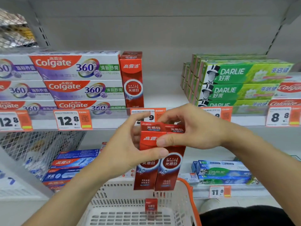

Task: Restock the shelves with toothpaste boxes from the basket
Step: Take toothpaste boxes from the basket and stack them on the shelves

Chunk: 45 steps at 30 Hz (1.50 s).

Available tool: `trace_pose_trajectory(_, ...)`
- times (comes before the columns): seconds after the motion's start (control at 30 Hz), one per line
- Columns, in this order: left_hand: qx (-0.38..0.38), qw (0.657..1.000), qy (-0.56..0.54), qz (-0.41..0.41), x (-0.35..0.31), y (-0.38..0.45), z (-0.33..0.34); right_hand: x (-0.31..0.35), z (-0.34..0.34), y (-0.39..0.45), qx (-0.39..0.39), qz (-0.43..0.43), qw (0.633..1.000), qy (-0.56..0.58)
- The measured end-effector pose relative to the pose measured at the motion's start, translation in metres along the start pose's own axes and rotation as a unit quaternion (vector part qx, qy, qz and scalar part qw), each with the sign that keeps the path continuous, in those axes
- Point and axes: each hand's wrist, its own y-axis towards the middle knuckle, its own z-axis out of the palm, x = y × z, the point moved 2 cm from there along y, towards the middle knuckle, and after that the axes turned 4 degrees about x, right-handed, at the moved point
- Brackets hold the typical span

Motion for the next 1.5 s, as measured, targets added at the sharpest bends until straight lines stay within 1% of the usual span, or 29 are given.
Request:
trace_pose_trajectory(0.03,0.002,1.000,0.002,0.032,-0.009,0.001,-0.005,0.003,-0.006,-0.002,-0.016,-0.008,1.000,-0.002)
trace_pose_trajectory(0.07,-0.013,0.997,0.009,0.070,-0.020,0.002,-0.011,0.006,-0.013,-0.005,-0.034,-0.018,0.999,-0.003)
trace_pose_trajectory(0.13,-0.089,0.983,0.043,0.157,-0.044,0.005,-0.026,0.014,-0.028,-0.011,-0.079,-0.045,0.996,0.001)
trace_pose_trajectory(0.17,-0.137,0.968,0.074,0.198,-0.057,0.006,-0.034,0.019,-0.037,-0.014,-0.109,-0.060,0.992,0.000)
trace_pose_trajectory(0.23,-0.212,0.924,0.188,0.256,-0.078,0.014,-0.046,0.033,-0.057,-0.022,-0.180,-0.089,0.979,-0.021)
trace_pose_trajectory(0.27,-0.231,0.894,0.269,0.274,-0.087,0.020,-0.051,0.042,-0.067,-0.026,-0.215,-0.102,0.970,-0.043)
trace_pose_trajectory(0.33,-0.234,0.826,0.415,0.302,-0.098,0.038,-0.060,0.060,-0.084,-0.029,-0.266,-0.120,0.950,-0.110)
trace_pose_trajectory(0.4,-0.214,0.782,0.506,0.295,-0.100,0.059,-0.068,0.075,-0.098,-0.028,-0.297,-0.119,0.929,-0.186)
trace_pose_trajectory(0.43,-0.205,0.765,0.548,0.271,-0.099,0.068,-0.071,0.081,-0.103,-0.027,-0.307,-0.114,0.920,-0.213)
trace_pose_trajectory(0.5,-0.180,0.748,0.612,0.183,-0.096,0.079,-0.074,0.088,-0.111,-0.020,-0.321,-0.107,0.907,-0.249)
trace_pose_trajectory(0.53,-0.168,0.744,0.630,0.145,-0.094,0.080,-0.074,0.088,-0.113,-0.014,-0.323,-0.104,0.903,-0.265)
trace_pose_trajectory(0.57,-0.165,0.739,0.641,0.129,-0.091,0.080,-0.073,0.087,-0.114,-0.007,-0.321,-0.097,0.899,-0.281)
trace_pose_trajectory(0.67,-0.185,0.723,0.647,0.156,-0.084,0.077,-0.073,0.074,-0.110,0.017,-0.289,-0.051,0.904,-0.311)
trace_pose_trajectory(0.77,-0.205,0.716,0.647,0.164,-0.080,0.082,-0.073,0.059,-0.099,0.037,-0.229,-0.004,0.918,-0.323)
trace_pose_trajectory(0.87,-0.219,0.715,0.642,0.168,-0.078,0.084,-0.072,0.048,-0.095,0.056,-0.172,0.037,0.937,-0.302)
trace_pose_trajectory(0.93,-0.221,0.719,0.633,0.183,-0.077,0.084,-0.073,0.042,-0.096,0.065,-0.154,0.046,0.952,-0.260)
trace_pose_trajectory(1.1,-0.219,0.743,0.611,0.166,-0.078,0.082,-0.072,0.034,-0.103,0.074,-0.164,0.041,0.968,-0.186)
trace_pose_trajectory(1.27,-0.220,0.758,0.591,0.167,-0.079,0.081,-0.071,0.033,-0.105,0.075,-0.143,0.044,0.978,-0.145)
trace_pose_trajectory(1.33,-0.223,0.758,0.590,0.167,-0.079,0.081,-0.070,0.034,-0.106,0.074,-0.137,0.045,0.981,-0.133)
trace_pose_trajectory(1.5,-0.219,0.754,0.599,0.159,-0.079,0.080,-0.069,0.033,-0.104,0.074,-0.149,0.049,0.975,-0.159)
